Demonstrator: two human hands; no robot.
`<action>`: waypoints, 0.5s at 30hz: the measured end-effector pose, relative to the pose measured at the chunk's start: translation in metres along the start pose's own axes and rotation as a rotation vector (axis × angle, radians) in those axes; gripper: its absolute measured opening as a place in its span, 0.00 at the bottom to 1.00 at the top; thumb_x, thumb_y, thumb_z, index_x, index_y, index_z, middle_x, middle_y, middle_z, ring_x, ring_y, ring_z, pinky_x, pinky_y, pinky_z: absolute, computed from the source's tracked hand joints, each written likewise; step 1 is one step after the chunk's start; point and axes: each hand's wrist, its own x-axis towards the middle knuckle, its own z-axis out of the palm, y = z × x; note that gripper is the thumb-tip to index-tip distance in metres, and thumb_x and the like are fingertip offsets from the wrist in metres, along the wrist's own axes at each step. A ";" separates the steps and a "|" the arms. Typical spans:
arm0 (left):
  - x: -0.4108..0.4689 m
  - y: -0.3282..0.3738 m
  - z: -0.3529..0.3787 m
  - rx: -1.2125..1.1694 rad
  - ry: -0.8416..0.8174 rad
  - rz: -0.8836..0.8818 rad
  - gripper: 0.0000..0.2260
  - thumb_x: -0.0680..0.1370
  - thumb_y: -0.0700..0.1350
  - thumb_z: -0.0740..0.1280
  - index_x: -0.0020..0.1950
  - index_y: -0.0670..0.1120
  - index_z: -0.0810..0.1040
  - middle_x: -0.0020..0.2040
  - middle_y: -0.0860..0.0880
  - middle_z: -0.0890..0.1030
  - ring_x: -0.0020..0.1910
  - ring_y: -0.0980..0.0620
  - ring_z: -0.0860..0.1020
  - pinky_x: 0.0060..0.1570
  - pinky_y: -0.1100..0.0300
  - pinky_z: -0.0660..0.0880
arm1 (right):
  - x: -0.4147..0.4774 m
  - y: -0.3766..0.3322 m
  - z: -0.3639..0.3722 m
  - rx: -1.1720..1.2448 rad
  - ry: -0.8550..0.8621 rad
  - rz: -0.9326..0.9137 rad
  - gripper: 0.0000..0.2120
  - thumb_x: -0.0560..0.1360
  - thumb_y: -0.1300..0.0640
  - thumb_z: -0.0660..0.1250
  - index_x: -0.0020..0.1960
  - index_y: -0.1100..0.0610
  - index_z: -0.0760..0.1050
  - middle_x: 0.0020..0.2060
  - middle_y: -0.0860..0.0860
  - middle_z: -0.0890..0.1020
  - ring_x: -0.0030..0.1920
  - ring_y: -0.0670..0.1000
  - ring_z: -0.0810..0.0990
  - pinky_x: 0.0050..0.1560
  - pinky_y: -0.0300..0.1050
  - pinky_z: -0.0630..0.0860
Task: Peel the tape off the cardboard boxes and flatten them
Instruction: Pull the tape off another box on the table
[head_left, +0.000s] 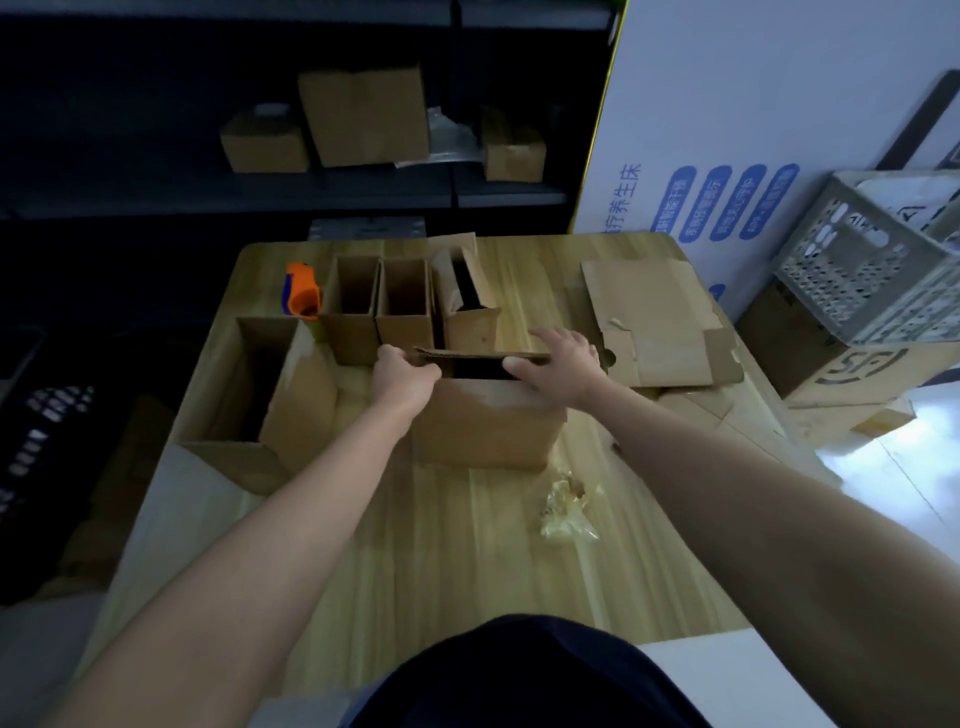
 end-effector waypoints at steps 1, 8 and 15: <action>0.001 -0.002 0.000 -0.028 -0.026 -0.021 0.17 0.75 0.43 0.68 0.62 0.44 0.68 0.54 0.46 0.75 0.46 0.50 0.75 0.42 0.58 0.71 | 0.001 0.004 -0.003 0.105 -0.004 0.059 0.38 0.72 0.33 0.62 0.75 0.51 0.58 0.73 0.54 0.62 0.74 0.58 0.57 0.71 0.59 0.57; 0.011 0.010 0.005 -0.126 -0.174 -0.092 0.18 0.73 0.37 0.61 0.63 0.45 0.73 0.52 0.45 0.76 0.50 0.46 0.74 0.47 0.53 0.75 | 0.009 -0.002 0.001 0.321 0.012 0.183 0.33 0.74 0.36 0.61 0.70 0.58 0.66 0.60 0.56 0.77 0.53 0.53 0.77 0.45 0.43 0.72; 0.024 0.011 -0.004 0.065 -0.205 -0.113 0.29 0.70 0.45 0.75 0.65 0.51 0.65 0.66 0.43 0.68 0.63 0.42 0.70 0.60 0.48 0.71 | 0.023 -0.013 0.006 0.388 0.072 0.260 0.40 0.70 0.36 0.67 0.72 0.57 0.58 0.62 0.57 0.74 0.58 0.57 0.76 0.44 0.46 0.73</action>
